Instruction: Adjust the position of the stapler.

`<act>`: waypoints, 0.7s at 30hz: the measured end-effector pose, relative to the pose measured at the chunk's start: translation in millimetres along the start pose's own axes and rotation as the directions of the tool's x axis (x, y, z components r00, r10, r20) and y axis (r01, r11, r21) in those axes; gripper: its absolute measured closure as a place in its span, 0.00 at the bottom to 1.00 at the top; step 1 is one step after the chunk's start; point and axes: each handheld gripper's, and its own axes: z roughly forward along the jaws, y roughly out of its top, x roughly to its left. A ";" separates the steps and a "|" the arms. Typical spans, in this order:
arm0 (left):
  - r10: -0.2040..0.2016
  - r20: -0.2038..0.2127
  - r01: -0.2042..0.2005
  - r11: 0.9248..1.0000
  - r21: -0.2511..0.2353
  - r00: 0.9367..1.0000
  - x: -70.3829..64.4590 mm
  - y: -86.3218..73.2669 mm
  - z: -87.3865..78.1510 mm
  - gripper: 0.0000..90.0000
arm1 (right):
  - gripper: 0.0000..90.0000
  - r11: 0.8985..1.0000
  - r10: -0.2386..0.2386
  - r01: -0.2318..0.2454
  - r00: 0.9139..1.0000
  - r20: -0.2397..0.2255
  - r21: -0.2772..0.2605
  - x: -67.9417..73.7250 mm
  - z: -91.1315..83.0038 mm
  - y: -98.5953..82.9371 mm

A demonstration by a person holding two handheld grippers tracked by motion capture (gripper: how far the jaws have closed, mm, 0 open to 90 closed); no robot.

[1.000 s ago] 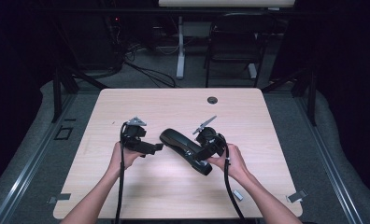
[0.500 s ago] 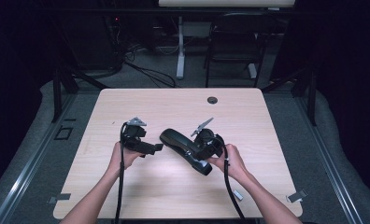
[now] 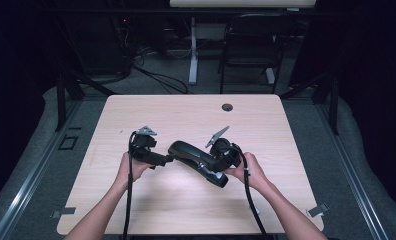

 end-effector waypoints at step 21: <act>0.193 0.129 -0.199 0.979 0.037 0.973 -0.9 2.1 41.6 0.02 | 0.62 0.993 -0.114 0.114 0.992 -0.061 -0.004 -1.0 -1.3 -5.0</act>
